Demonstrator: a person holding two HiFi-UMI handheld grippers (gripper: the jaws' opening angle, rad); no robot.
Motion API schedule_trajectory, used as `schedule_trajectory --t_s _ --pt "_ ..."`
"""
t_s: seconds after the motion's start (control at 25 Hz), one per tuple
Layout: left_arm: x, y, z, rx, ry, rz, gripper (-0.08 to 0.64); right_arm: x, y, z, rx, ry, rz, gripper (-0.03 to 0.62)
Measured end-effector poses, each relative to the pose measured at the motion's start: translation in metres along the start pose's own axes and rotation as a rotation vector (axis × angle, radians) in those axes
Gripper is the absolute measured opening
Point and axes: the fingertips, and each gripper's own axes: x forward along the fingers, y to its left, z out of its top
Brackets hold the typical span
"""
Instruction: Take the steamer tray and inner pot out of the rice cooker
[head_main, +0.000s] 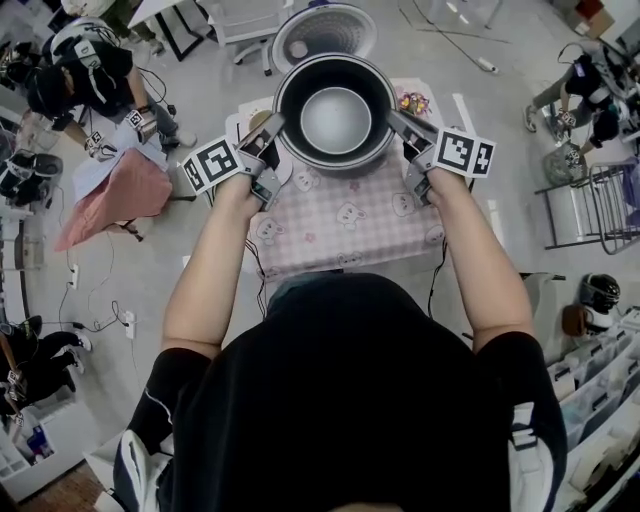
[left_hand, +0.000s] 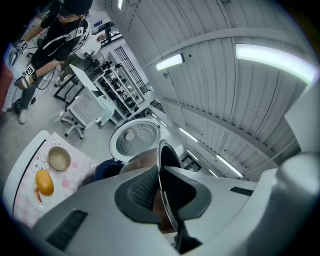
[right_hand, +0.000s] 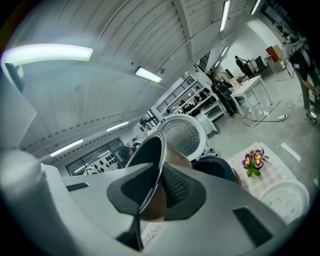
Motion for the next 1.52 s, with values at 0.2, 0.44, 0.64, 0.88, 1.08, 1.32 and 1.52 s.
schedule_trajectory --t_s 0.2,0.44,0.64,0.88,1.08,1.32,1.52 --pt "-0.022 -0.002 0.002 -0.001 -0.034 0.006 0.04 0.002 0.015 -0.014 -0.005 0.029 0.029 0.061" --pt "-0.08 -0.001 -0.005 0.0 -0.068 0.022 0.04 0.005 0.054 -0.049 -0.024 0.068 0.078 0.063" --pt "-0.116 0.006 -0.003 0.001 -0.105 0.044 0.04 0.019 0.074 -0.073 -0.042 0.122 0.125 0.066" --pt "-0.156 0.023 -0.015 -0.111 -0.139 0.123 0.04 0.031 0.093 -0.099 -0.04 0.174 0.157 0.067" --pt "-0.177 0.023 -0.021 -0.066 -0.157 0.103 0.038 0.033 0.105 -0.119 -0.043 0.208 0.17 0.066" --pt "-0.205 0.053 -0.041 -0.119 -0.156 0.182 0.038 0.041 0.107 -0.157 -0.017 0.268 0.169 0.066" --pt "-0.215 0.077 -0.067 -0.125 -0.128 0.21 0.038 0.043 0.093 -0.192 0.004 0.321 0.154 0.066"
